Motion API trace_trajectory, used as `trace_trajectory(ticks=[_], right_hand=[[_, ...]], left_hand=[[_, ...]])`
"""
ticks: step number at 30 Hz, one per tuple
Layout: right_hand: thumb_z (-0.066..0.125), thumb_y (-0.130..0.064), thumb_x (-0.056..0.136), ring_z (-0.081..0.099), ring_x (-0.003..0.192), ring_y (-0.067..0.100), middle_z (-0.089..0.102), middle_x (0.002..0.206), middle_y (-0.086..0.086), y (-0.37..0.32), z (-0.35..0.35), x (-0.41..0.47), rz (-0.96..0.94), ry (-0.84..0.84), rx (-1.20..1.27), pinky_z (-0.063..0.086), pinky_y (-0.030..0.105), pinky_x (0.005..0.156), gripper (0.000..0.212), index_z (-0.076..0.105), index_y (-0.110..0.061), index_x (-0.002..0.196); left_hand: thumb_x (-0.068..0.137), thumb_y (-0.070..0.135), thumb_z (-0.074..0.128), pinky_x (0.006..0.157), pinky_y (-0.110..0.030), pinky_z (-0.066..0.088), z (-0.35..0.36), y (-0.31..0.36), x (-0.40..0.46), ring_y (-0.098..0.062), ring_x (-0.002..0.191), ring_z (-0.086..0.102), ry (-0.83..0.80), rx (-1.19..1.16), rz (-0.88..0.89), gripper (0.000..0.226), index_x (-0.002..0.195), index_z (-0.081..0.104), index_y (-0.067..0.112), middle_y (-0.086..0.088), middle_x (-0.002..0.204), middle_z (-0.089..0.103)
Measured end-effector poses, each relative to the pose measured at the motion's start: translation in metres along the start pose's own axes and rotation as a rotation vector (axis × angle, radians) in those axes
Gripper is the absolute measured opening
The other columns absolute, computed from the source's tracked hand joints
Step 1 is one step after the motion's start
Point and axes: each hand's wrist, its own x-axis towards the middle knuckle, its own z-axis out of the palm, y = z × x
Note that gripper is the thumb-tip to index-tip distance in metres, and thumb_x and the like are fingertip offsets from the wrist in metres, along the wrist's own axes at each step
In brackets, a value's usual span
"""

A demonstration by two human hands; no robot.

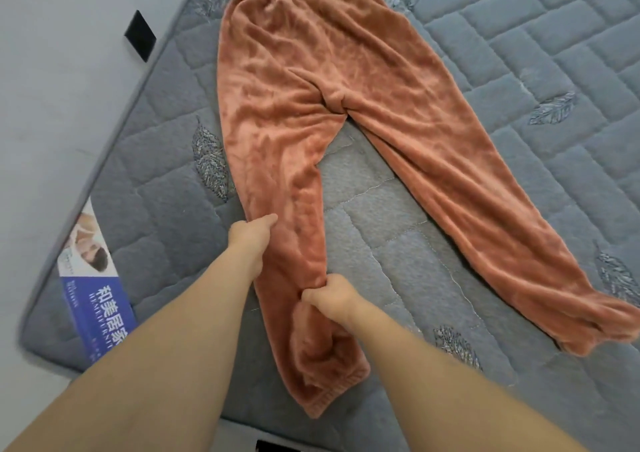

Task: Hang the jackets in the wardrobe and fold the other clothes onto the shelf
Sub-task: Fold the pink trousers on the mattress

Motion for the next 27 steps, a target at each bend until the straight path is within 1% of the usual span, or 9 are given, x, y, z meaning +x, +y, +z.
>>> trace_trajectory(ticks=[5,8,11,16,18,20,22,24,27], right_hand=[[0.062,-0.009,0.077,0.070,0.087,0.032,0.073,0.097,0.019,-0.017,-0.019,-0.004,0.021,-0.035,0.432,0.055,0.046,0.086,0.021,0.072,-0.007,0.095],[0.066,-0.007,0.079,0.069,0.096,0.031,0.072,0.107,0.017,-0.017,-0.051,-0.007,0.038,-0.102,0.551,0.052,0.043,0.092,0.034,0.070,-0.009,0.113],[0.068,-0.021,0.083,0.064,0.114,0.030,0.068,0.121,0.012,-0.015,-0.077,-0.010,0.043,-0.158,0.672,0.046,0.044,0.104,0.044,0.065,-0.016,0.126],[0.061,-0.037,0.087,0.066,0.110,0.028,0.068,0.121,0.013,-0.006,-0.109,-0.020,0.146,-0.236,0.835,0.056,0.038,0.088,0.042,0.072,-0.009,0.116],[0.066,-0.034,0.085,0.062,0.117,0.029,0.064,0.127,0.016,-0.006,-0.126,-0.024,0.123,-0.283,0.848,0.051,0.041,0.099,0.048,0.066,-0.006,0.124],[0.081,-0.026,0.071,0.067,0.107,0.029,0.069,0.116,0.016,-0.014,-0.140,-0.028,0.122,-0.355,0.801,0.053,0.041,0.095,0.054,0.069,-0.005,0.120],[0.091,-0.017,0.056,0.071,0.095,0.028,0.073,0.104,0.015,-0.020,-0.152,-0.030,0.156,-0.455,0.717,0.057,0.039,0.085,0.057,0.074,-0.004,0.109],[0.091,-0.016,0.055,0.072,0.096,0.025,0.074,0.104,0.013,-0.020,-0.159,-0.031,0.242,-0.546,0.504,0.057,0.037,0.087,0.055,0.075,-0.004,0.106],[0.080,-0.022,0.072,0.070,0.102,0.023,0.074,0.108,0.009,-0.008,-0.167,-0.032,0.416,-0.605,0.164,0.053,0.037,0.095,0.032,0.078,-0.009,0.101]], left_hand=[[0.086,0.022,0.065,0.093,-0.039,0.050,-0.022,-0.004,0.008,-0.034,0.104,0.061,0.226,0.248,0.173,0.038,0.120,0.059,0.004,-0.015,0.118,0.064],[0.089,0.023,0.062,0.094,-0.039,0.050,-0.013,-0.005,0.005,-0.033,0.102,0.061,0.233,0.219,0.191,0.033,0.118,0.058,0.007,-0.013,0.117,0.064],[0.092,0.021,0.060,0.095,-0.038,0.049,-0.002,-0.008,-0.001,-0.032,0.106,0.060,0.237,0.102,0.174,0.036,0.124,0.055,0.007,-0.011,0.121,0.063],[0.095,0.024,0.060,0.084,-0.029,0.039,-0.003,-0.008,-0.001,-0.016,0.097,0.050,0.192,-0.016,0.183,0.039,0.131,0.051,0.013,0.005,0.118,0.055],[0.095,0.031,0.062,0.080,-0.034,0.046,-0.003,-0.006,-0.006,-0.014,0.094,0.056,0.063,-0.133,0.152,0.031,0.122,0.052,0.022,0.003,0.124,0.059],[0.091,0.040,0.067,0.077,-0.042,0.056,-0.001,-0.006,-0.017,-0.019,0.102,0.064,-0.229,-0.311,-0.026,0.038,0.122,0.053,0.023,0.000,0.122,0.063],[0.085,0.043,0.071,0.083,-0.046,0.058,0.004,-0.011,-0.029,-0.028,0.109,0.067,-0.583,-0.284,-0.199,0.051,0.129,0.055,0.021,-0.007,0.124,0.067],[0.083,0.034,0.074,0.084,-0.043,0.057,0.011,-0.016,-0.041,-0.029,0.111,0.067,-0.818,-0.178,-0.223,0.052,0.129,0.059,0.017,-0.010,0.124,0.068],[0.080,0.019,0.070,0.073,-0.034,0.059,0.023,-0.022,-0.047,-0.024,0.093,0.073,-0.818,-0.218,-0.183,0.042,0.120,0.066,0.007,-0.011,0.105,0.074]])
